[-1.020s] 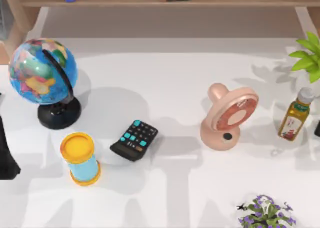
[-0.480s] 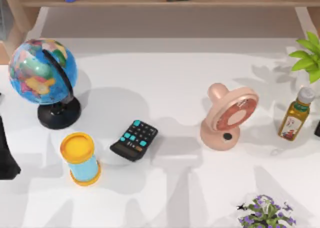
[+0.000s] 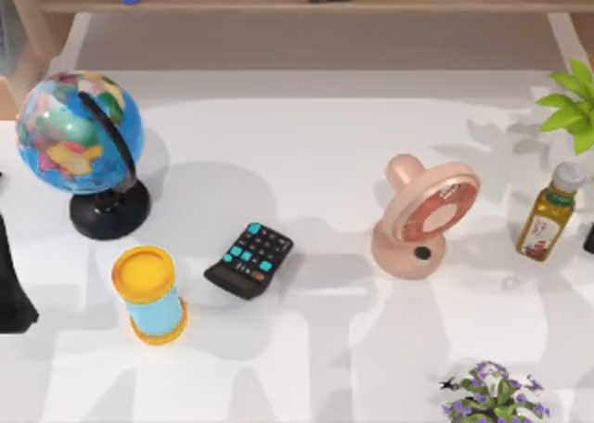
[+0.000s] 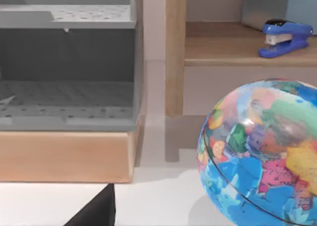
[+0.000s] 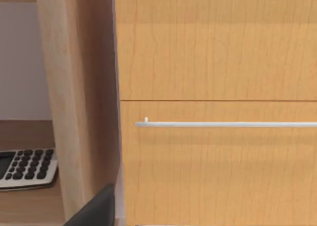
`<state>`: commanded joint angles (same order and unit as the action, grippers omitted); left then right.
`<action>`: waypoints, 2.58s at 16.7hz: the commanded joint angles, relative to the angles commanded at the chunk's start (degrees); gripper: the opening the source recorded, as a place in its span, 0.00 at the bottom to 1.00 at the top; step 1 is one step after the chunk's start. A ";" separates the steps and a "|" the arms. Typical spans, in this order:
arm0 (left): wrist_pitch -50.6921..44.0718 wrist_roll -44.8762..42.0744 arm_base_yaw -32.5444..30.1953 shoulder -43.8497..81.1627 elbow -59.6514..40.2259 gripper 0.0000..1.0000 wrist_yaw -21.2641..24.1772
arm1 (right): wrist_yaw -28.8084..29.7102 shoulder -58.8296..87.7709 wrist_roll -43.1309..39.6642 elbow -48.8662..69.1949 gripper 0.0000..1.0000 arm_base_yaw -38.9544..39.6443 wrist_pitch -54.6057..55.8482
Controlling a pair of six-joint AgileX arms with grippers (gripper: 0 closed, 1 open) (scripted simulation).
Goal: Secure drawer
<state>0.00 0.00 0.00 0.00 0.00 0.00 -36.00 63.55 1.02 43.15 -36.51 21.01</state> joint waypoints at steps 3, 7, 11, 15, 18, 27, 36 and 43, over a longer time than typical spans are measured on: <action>0.00 0.00 0.00 0.00 0.00 1.00 0.00 | 0.00 0.01 0.00 0.00 1.00 0.00 0.00; 0.00 0.00 0.00 0.00 0.00 1.00 0.00 | -0.23 0.29 -1.64 -0.57 1.00 0.08 1.50; 0.00 0.00 0.00 0.00 0.00 1.00 0.00 | -1.92 4.34 -10.97 -3.20 1.00 -0.97 9.61; 0.00 0.00 0.00 0.00 0.00 1.00 0.00 | -3.94 12.49 -26.09 -7.86 1.00 -2.67 21.70; 0.00 0.00 0.00 0.00 0.00 1.00 0.00 | -5.29 20.49 -39.52 -11.69 1.00 -4.01 32.14; 0.00 0.00 0.00 0.00 0.00 1.00 0.00 | -6.02 45.12 -78.12 -18.05 1.00 -6.05 62.24; 0.00 0.00 0.00 0.00 0.00 1.00 0.00 | -4.93 53.08 -89.92 -18.26 1.00 -6.32 71.46; 0.00 0.00 0.00 0.00 0.00 1.00 0.00 | -2.18 54.24 -89.98 -14.61 1.00 -3.59 68.90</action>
<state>0.00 0.00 0.00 0.00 0.00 0.00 -38.18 117.79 -88.96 28.54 -40.10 89.90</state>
